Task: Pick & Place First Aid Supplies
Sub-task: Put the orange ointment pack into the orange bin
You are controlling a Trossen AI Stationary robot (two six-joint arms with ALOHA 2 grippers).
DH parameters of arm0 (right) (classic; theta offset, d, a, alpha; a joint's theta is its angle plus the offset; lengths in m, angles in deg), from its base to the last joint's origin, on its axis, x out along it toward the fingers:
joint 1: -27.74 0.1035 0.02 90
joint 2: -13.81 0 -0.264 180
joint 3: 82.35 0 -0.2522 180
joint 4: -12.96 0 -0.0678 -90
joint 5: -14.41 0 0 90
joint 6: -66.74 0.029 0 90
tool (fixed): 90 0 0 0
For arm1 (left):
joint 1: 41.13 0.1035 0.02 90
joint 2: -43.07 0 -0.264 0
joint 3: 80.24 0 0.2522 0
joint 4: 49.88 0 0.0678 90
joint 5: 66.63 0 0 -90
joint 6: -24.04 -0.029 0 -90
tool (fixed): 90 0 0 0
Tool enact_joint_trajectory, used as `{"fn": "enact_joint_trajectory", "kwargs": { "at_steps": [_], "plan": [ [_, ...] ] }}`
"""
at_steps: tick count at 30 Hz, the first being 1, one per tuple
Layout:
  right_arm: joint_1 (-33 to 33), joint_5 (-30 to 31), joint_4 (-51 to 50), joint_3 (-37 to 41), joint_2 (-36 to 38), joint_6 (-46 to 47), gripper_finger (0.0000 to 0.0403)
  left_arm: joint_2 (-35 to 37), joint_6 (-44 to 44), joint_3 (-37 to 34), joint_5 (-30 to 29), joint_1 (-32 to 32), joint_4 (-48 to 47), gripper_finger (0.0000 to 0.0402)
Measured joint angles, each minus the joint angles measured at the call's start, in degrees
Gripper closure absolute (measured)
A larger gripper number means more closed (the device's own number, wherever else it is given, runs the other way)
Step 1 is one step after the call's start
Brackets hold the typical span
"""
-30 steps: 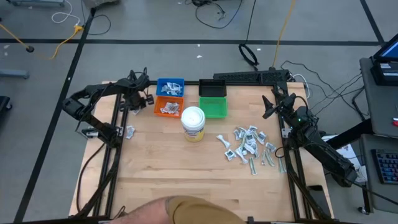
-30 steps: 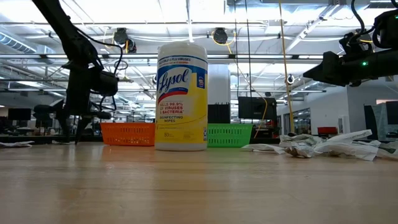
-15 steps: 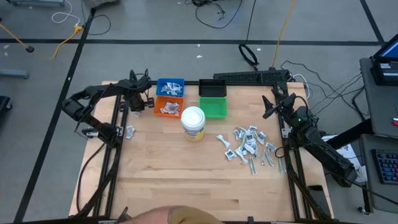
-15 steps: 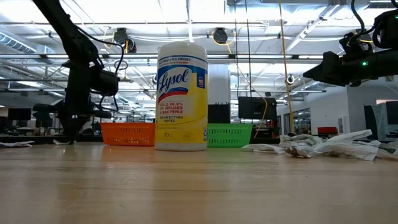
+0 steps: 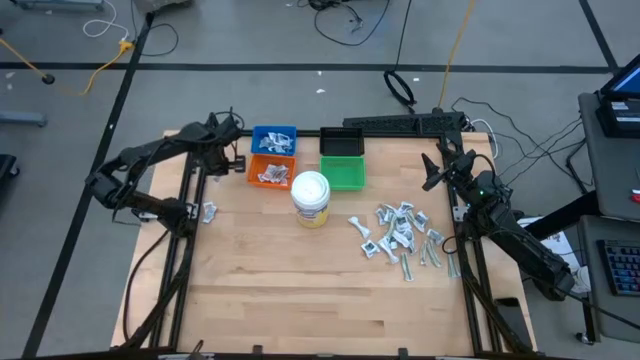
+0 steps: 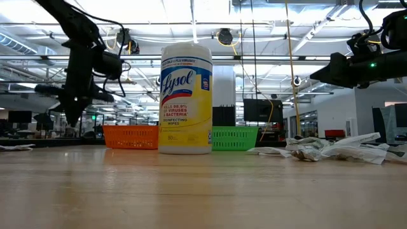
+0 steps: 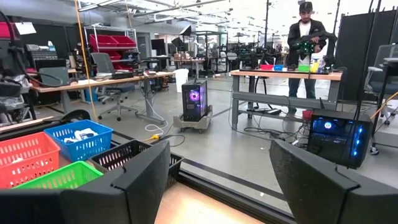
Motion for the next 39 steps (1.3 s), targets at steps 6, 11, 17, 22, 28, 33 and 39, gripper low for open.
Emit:
{"fn": "enact_joint_trajectory", "kwargs": {
  "at_steps": [6, 11, 17, 22, 28, 33, 39],
  "plan": [
    [0.00, 0.00, 0.00, 0.02, 0.00, 0.00, 0.0132, -4.27, -6.25, 7.45, -0.02, -2.31, -3.80, 0.0400],
    [0.01, -0.01, 0.00, 0.01, 0.00, -0.01, 0.0130, -9.78, -12.11, 14.94, 1.50, -5.38, -6.17, 0.0400],
    [0.01, 0.00, 0.00, 0.00, 0.02, -0.01, 0.0132, -16.70, -18.71, 23.88, 2.38, -8.40, -9.48, 0.0401],
    [0.01, 0.00, 0.00, 0.01, 0.02, 0.00, 0.0131, -22.57, -24.97, 30.80, 4.06, -11.12, -11.03, 0.0401],
    [0.00, 0.00, 0.00, 0.02, 0.00, -0.02, 0.0132, -29.00, -32.69, 37.27, 7.00, -15.08, -11.16, 0.0401],
    [0.01, 0.00, 0.00, 0.01, 0.01, 0.00, 0.0131, -32.72, -34.78, 38.46, 6.88, -17.66, -10.35, 0.0402],
    [0.00, 0.00, 0.00, 0.00, 0.02, -0.02, 0.0131, -34.93, -34.14, 38.44, 6.84, -19.21, -8.10, 0.0401]
  ]
}}
